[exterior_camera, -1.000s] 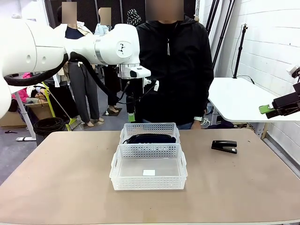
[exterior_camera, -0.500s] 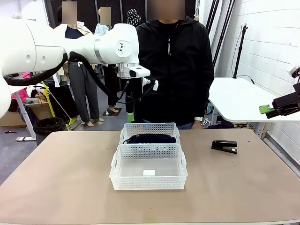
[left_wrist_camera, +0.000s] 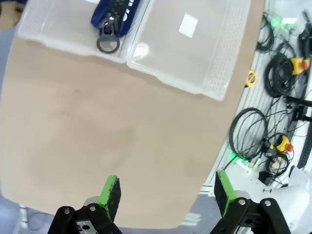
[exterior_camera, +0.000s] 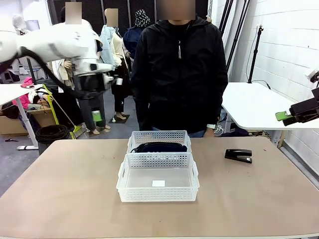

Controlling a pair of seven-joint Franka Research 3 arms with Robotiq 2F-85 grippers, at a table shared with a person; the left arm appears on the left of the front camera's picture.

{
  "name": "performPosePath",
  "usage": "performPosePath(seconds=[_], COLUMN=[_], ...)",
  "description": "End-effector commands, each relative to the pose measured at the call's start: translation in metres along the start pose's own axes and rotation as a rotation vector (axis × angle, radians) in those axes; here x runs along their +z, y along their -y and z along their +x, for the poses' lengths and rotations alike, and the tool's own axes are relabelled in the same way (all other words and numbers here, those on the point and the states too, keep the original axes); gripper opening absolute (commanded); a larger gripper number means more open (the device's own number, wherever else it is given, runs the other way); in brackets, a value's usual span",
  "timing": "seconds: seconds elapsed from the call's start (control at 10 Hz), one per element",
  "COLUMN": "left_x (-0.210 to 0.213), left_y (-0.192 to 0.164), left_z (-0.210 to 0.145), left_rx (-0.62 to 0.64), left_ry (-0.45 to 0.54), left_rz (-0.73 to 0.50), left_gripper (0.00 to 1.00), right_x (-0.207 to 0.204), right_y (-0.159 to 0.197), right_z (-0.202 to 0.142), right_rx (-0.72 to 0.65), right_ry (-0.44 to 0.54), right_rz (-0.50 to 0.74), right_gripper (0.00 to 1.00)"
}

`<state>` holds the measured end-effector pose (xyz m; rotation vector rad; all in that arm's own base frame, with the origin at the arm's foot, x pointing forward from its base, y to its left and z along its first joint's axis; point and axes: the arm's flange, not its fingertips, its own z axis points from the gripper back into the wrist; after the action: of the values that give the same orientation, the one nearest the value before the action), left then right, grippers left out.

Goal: Distribute items into two baskets.
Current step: Pick up the Stapler that the person points to.

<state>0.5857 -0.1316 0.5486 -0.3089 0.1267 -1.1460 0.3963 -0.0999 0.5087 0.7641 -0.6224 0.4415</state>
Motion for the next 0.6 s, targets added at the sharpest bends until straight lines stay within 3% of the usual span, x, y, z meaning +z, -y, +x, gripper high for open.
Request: performPosePath(seconds=[0.0,0.3,0.5], left_x=[-0.004,0.006,0.001], left_y=[0.011,0.045,0.060], left_z=[-0.049,-0.157,-0.199], left_rx=[0.035,0.190,0.295], left_ry=[0.136,0.375,0.383], left_rz=[-0.032,0.106,0.141], left_gripper=[1.00,1.00,1.00], right_x=[-0.001,-0.001,-0.001], right_y=[0.000,0.000,0.000], right_z=[-0.001,-0.001,-0.001], right_rx=[0.000,0.000,0.000], right_ry=[0.001,0.001,0.001], right_rz=[0.004,0.004,0.004], right_gripper=[1.00,1.00,1.00])
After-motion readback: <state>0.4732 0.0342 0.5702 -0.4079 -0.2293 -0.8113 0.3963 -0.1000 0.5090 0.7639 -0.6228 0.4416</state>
